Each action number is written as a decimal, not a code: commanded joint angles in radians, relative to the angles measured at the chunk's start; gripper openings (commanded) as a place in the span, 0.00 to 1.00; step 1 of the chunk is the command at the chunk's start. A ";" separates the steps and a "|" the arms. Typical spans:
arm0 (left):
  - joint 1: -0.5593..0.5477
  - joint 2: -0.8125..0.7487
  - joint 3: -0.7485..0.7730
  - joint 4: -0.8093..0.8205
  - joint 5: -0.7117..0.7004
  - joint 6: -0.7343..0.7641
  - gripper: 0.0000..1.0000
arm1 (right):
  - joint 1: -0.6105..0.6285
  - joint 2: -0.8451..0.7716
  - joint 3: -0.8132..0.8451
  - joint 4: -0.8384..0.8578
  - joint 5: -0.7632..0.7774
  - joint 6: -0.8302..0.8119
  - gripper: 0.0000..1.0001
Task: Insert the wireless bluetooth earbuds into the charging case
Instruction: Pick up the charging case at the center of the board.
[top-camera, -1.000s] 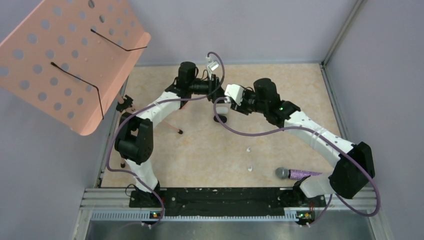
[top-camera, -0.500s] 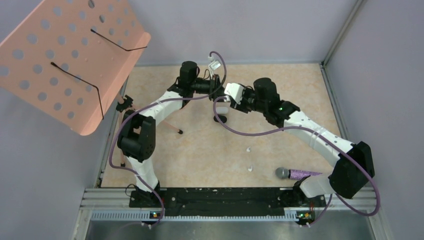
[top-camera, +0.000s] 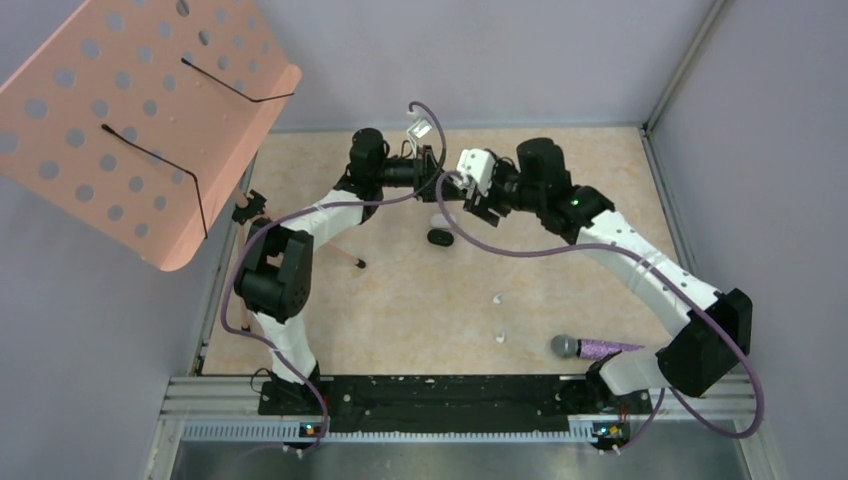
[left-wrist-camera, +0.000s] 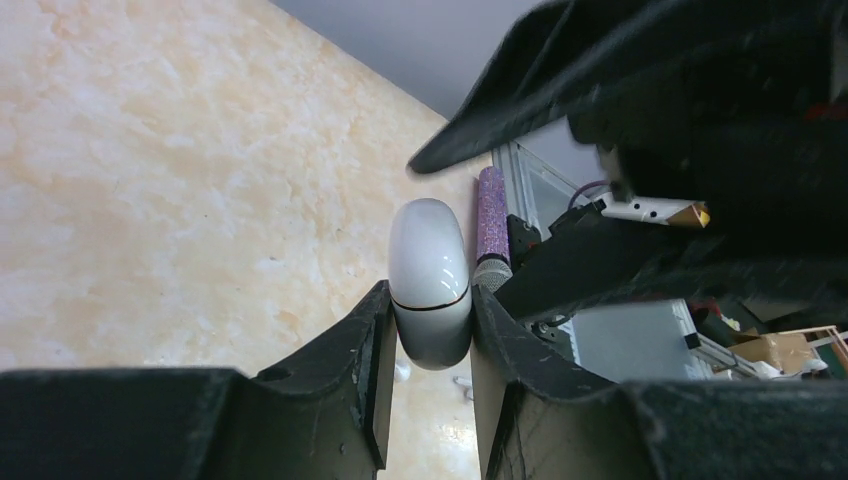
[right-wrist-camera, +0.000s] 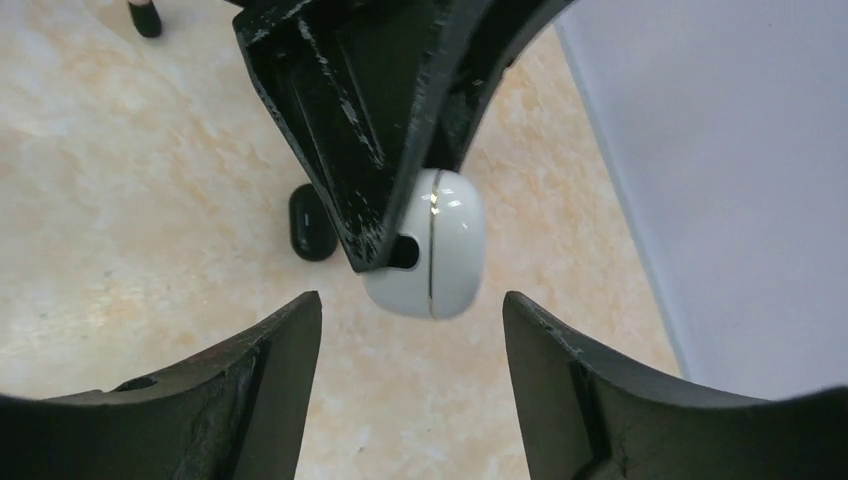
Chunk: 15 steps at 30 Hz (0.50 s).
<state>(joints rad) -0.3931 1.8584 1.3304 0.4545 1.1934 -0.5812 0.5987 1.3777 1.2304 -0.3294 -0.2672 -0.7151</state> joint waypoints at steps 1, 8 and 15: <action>0.031 -0.022 -0.059 0.469 0.026 -0.191 0.00 | -0.104 -0.028 0.214 -0.233 -0.226 0.222 0.69; 0.023 -0.085 -0.086 0.517 0.072 -0.020 0.00 | -0.179 0.093 0.396 -0.434 -0.486 0.335 0.60; 0.010 -0.146 -0.142 0.526 0.113 0.127 0.00 | -0.179 0.143 0.414 -0.408 -0.584 0.358 0.54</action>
<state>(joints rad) -0.3721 1.7874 1.2110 0.8909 1.2602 -0.5617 0.4168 1.4975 1.6104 -0.7124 -0.7425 -0.3943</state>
